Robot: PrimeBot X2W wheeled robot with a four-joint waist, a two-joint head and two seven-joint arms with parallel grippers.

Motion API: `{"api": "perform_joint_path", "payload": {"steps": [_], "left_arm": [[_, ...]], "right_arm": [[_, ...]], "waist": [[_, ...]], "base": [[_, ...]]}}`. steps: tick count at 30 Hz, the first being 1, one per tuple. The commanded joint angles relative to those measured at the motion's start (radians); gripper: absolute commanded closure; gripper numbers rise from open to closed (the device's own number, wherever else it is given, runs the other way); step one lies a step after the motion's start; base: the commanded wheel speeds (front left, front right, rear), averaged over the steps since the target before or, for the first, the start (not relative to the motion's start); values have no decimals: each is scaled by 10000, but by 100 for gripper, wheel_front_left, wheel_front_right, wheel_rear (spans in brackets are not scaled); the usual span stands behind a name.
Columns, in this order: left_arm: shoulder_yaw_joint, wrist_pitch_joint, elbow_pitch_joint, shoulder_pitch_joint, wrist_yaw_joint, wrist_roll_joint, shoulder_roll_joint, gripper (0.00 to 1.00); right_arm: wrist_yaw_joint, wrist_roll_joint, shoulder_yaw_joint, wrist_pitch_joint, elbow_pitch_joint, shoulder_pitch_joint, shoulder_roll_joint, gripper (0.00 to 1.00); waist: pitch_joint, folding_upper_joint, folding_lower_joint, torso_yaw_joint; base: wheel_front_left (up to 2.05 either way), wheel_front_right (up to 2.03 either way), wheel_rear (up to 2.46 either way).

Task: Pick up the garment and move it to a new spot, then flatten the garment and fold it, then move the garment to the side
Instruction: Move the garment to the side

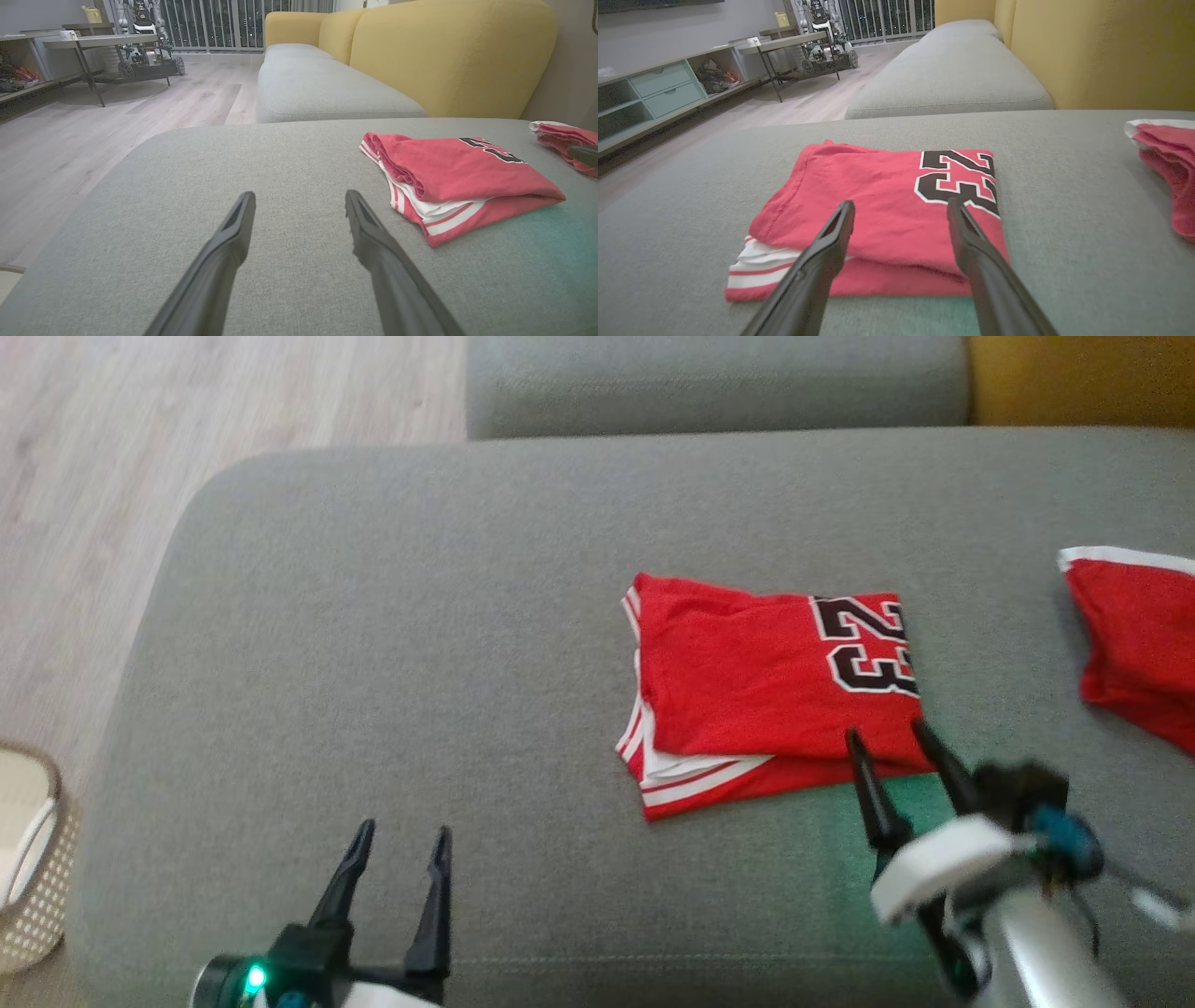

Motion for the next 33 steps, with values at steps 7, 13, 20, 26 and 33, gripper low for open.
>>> {"api": "perform_joint_path", "payload": {"steps": [7,13,20,26,33], "left_arm": [[-190,-92,-267,-918,-44,-28,-50,0],[-396,-92,-246,-1181,-11,-106,-50,0],[-462,-92,-253,-1366,162,-197,-51,0],[-430,-92,-270,-1470,225,-221,-51,0],[-324,-92,-334,-1477,222,-214,-51,0]], "right_arm": [[-4,525,-331,556,2443,-2716,-915,0],[-4,11,-799,790,3915,-3701,-1332,0],[-4,-422,-916,1326,5439,-4271,-1167,2],[-4,-372,-432,667,5556,-4603,-1185,100],[-4,-554,-526,105,4946,-5257,-1514,100]], "waist": [[758,0,0,643],[1165,0,0,920],[1342,0,0,960],[1369,0,0,629],[1361,0,0,-125]], "base": [[0,0,0],[0,0,0],[0,0,0],[0,0,0],[0,0,0]]}}
